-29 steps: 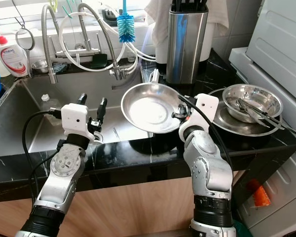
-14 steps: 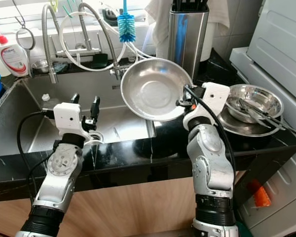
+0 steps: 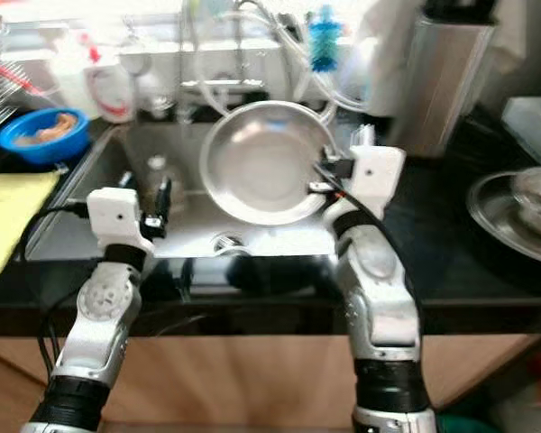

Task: Kitchen organization

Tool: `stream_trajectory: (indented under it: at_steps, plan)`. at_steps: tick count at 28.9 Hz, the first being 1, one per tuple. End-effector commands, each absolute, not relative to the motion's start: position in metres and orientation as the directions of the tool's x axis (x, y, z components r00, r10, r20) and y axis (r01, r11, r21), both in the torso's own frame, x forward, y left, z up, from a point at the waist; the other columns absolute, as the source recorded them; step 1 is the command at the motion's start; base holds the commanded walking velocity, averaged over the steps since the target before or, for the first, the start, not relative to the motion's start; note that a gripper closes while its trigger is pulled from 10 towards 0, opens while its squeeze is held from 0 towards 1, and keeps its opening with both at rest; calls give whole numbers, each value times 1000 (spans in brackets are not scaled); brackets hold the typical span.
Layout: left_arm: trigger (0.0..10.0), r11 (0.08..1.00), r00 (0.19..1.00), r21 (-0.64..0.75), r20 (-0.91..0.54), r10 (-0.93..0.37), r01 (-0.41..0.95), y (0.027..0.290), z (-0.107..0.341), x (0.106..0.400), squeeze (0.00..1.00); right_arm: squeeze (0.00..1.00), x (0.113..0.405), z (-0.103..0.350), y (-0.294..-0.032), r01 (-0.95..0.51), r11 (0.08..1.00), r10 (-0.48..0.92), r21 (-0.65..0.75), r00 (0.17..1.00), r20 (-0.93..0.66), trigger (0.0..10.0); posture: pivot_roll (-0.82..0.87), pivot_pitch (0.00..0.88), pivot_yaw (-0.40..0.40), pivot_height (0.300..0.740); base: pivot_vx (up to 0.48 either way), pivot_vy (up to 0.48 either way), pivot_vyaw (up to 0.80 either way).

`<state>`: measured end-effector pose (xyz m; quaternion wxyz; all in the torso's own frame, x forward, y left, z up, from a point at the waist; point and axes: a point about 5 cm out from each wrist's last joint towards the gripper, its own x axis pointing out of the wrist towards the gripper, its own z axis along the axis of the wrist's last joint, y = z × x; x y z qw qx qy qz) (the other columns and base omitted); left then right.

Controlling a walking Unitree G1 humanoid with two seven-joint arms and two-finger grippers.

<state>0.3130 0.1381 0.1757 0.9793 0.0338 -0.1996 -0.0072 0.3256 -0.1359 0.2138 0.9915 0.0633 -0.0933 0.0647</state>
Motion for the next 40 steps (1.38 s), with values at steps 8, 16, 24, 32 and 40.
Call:
stream_trajectory:
  at_steps: [8,16,24,32,40]
  plan:
    - [10000,995,927,103,372,-52,14,134,174,314,0,0,327,215,-147,-103,987,75,127,975,209,10000,-150,0,72,740,0,89,0]
    - [10000,995,923,85,376,-78,50,128,175,314,0,0,331,217,-154,-73,994,54,86,976,211,10000,-150,0,73,740,0,0,0]
    - [10000,993,925,108,368,-92,56,128,174,314,0,0,332,222,-154,-77,996,66,38,967,245,10000,-151,0,72,740,0,0,100]
    - [10000,992,924,109,369,-98,62,127,174,314,0,0,331,222,-152,-76,996,59,54,965,255,10000,-151,0,72,740,0,0,300]
    - [10000,992,925,110,369,-96,59,127,175,315,0,0,331,222,-159,-10,999,-3,49,966,260,10000,-153,0,71,740,0,0,0]
